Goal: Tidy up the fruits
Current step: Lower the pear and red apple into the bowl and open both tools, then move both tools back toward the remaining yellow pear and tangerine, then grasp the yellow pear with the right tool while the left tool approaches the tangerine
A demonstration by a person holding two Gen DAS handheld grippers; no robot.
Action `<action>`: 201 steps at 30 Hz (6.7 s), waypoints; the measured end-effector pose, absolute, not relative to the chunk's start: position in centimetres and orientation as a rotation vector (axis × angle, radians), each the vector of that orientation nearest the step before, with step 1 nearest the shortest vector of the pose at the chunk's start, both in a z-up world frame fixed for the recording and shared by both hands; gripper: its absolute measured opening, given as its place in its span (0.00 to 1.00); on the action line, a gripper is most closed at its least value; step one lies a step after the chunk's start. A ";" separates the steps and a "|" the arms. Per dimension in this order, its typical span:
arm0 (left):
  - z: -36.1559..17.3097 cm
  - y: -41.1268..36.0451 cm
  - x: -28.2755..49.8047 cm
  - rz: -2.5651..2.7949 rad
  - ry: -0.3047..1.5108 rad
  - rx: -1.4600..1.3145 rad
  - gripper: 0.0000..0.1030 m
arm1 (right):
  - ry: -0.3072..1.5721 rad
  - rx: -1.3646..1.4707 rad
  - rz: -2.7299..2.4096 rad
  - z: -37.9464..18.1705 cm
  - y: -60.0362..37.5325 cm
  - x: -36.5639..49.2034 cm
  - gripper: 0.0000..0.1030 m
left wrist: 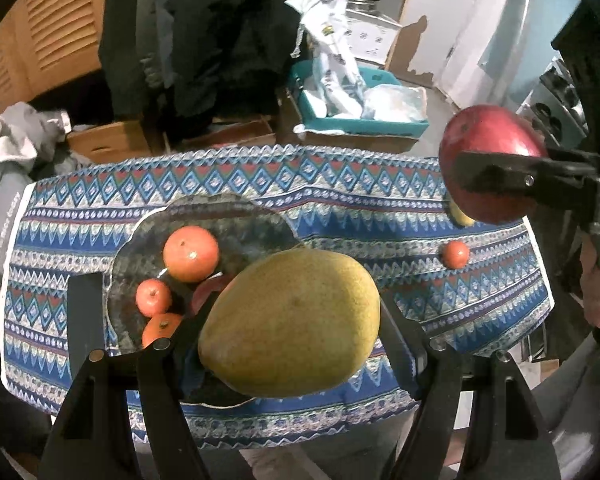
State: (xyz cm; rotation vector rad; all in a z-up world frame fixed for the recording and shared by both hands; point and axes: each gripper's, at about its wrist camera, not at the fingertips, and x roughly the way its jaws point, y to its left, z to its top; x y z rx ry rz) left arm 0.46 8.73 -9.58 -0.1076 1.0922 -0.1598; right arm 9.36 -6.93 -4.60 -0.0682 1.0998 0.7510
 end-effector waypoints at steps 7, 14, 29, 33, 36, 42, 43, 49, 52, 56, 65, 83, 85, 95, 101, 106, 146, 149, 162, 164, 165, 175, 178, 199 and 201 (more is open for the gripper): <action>-11.7 10.6 -0.1 -0.127 1.138 -0.132 0.74 | 1.158 -0.064 0.795 -6.3 -3.3 9.7 0.74; -14.1 12.6 -0.2 -0.097 1.193 -0.181 0.74 | 1.188 -0.089 0.811 -7.6 -0.2 9.8 0.74; -18.0 14.3 -0.3 -0.055 1.269 -0.212 0.74 | 1.293 -0.161 0.788 -13.6 4.4 11.3 0.74; -18.8 14.6 -0.2 -0.038 1.282 -0.211 0.74 | 1.322 -0.186 0.770 -15.3 4.8 11.6 0.74; -19.4 14.7 0.0 -0.034 1.298 -0.224 0.74 | 1.342 -0.206 0.761 -16.4 5.1 11.6 0.74; -20.2 14.6 0.2 -0.040 1.317 -0.228 0.74 | 1.359 -0.234 0.758 -17.8 5.7 11.4 0.74; -20.3 14.5 0.2 -0.042 1.319 -0.228 0.74 | 1.361 -0.238 0.759 -17.9 5.8 11.4 0.74; -20.9 14.3 0.1 -0.045 1.346 -0.238 0.74 | 1.375 -0.255 0.758 -18.8 6.1 11.2 0.74; -21.3 14.4 0.1 -0.038 1.359 -0.241 0.73 | 1.379 -0.260 0.751 -19.1 6.1 11.2 0.74; -20.3 14.4 0.1 -0.037 1.316 -0.232 0.73 | 1.390 -0.248 0.751 -19.5 6.0 11.4 0.74; -19.4 14.8 0.3 -0.025 1.289 -0.219 0.73 | 1.350 -0.214 0.743 -18.4 5.5 11.7 0.75; -16.8 14.7 0.4 -0.003 1.212 -0.213 0.73 | 1.206 -0.151 0.710 -12.1 2.9 11.6 0.76; -16.2 14.6 0.4 0.000 1.196 -0.207 0.73 | 1.189 -0.165 0.698 -11.5 2.6 11.3 0.76; -13.2 13.5 0.4 0.016 1.104 -0.130 0.77 | 1.087 -0.250 0.634 -8.4 0.3 9.6 0.78; -12.0 12.7 0.5 0.007 1.075 -0.121 0.77 | 1.056 -0.257 0.619 -7.1 -1.3 8.8 0.78; -10.7 11.9 0.7 0.000 1.042 -0.103 0.77 | 1.022 -0.263 0.600 -5.9 -2.9 8.1 0.78; -8.0 -2.4 4.5 -0.164 1.024 0.071 0.78 | 1.052 -0.111 0.363 -6.6 -22.9 8.3 0.79; -8.3 -3.4 5.0 -0.181 1.038 0.076 0.78 | 1.072 -0.107 0.347 -7.2 -24.2 8.9 0.80; -9.8 -6.2 8.9 -0.241 1.099 0.107 0.83 | 1.174 -0.103 0.316 -11.0 -28.0 13.1 0.80; -10.1 -6.4 9.9 -0.248 1.108 0.101 0.83 | 1.192 -0.111 0.329 -12.1 -28.0 14.0 0.80; -10.3 -6.6 10.5 -0.252 1.116 0.095 0.83 | 1.208 -0.107 0.331 -12.7 -28.0 14.4 0.80; -13.4 -8.5 14.7 -0.286 1.140 0.139 0.83 | 1.319 -0.019 0.272 -18.6 -29.6 17.9 0.80; -14.9 -9.0 15.6 -0.295 1.160 0.143 0.83 | 1.335 0.005 0.259 -19.7 -30.0 18.8 0.80; -20.1 -11.0 18.6 -0.346 1.233 0.109 0.83 | 1.375 0.000 0.242 -24.4 -29.3 20.8 0.72; -20.0 -11.5 18.4 -0.364 1.233 0.099 0.83 | 1.364 -0.018 0.235 -24.4 -29.0 20.5 0.72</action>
